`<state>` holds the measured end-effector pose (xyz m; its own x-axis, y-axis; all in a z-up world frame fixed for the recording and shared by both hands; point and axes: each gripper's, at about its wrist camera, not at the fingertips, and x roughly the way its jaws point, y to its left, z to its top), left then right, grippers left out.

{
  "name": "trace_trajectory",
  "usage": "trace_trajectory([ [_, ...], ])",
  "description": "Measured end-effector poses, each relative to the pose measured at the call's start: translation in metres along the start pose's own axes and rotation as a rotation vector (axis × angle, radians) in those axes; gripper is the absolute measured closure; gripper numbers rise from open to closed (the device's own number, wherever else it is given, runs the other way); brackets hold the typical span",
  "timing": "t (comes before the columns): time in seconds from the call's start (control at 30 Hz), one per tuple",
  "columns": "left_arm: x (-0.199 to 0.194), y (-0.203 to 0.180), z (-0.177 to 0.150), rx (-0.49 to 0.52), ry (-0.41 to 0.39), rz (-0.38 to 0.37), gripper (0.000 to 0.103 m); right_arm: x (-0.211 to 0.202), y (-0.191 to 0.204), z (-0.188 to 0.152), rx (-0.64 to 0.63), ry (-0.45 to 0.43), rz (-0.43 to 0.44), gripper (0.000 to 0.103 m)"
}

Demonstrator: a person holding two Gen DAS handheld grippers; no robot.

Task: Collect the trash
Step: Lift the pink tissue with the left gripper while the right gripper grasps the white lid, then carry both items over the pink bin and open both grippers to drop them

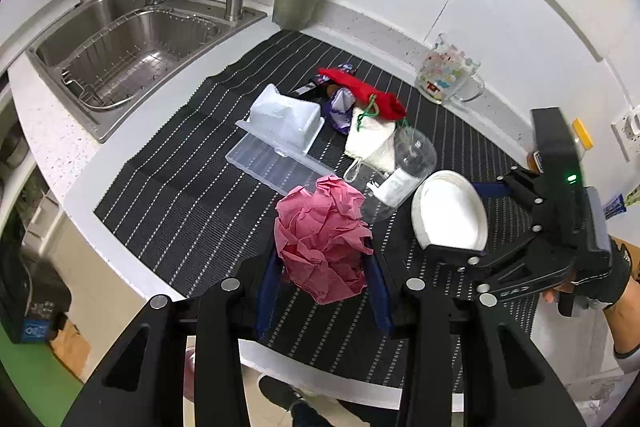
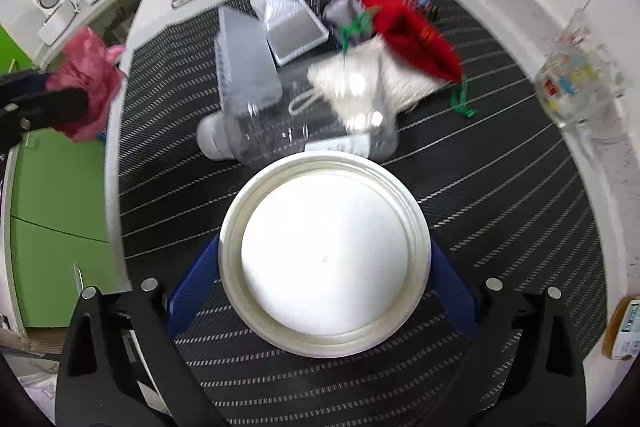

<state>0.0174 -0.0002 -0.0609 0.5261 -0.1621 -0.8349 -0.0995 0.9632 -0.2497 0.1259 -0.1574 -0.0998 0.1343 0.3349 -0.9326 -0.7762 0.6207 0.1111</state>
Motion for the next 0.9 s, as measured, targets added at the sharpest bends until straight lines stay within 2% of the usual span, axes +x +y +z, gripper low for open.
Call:
trace_trajectory([
  [0.2, -0.028, -0.004, -0.021, -0.058, -0.052, 0.042, 0.064, -0.046, 0.010, 0.000, -0.070, -0.108, 0.015, 0.007],
  [0.3, -0.049, 0.003, -0.040, -0.112, -0.081, 0.078, 0.064, -0.064, 0.032, 0.001, -0.132, -0.161, 0.059, 0.007],
  [0.43, -0.079, 0.023, -0.074, -0.193, -0.111, 0.140, 0.064, -0.072, 0.082, 0.006, -0.226, -0.199, 0.132, 0.007],
  [0.73, -0.152, 0.092, -0.183, -0.392, -0.146, 0.292, 0.064, -0.049, 0.213, -0.002, -0.374, -0.176, 0.285, 0.007],
  [0.9, -0.155, 0.135, -0.235, -0.467, -0.125, 0.326, 0.064, 0.000, 0.283, -0.015, -0.416, -0.104, 0.329, 0.007],
])
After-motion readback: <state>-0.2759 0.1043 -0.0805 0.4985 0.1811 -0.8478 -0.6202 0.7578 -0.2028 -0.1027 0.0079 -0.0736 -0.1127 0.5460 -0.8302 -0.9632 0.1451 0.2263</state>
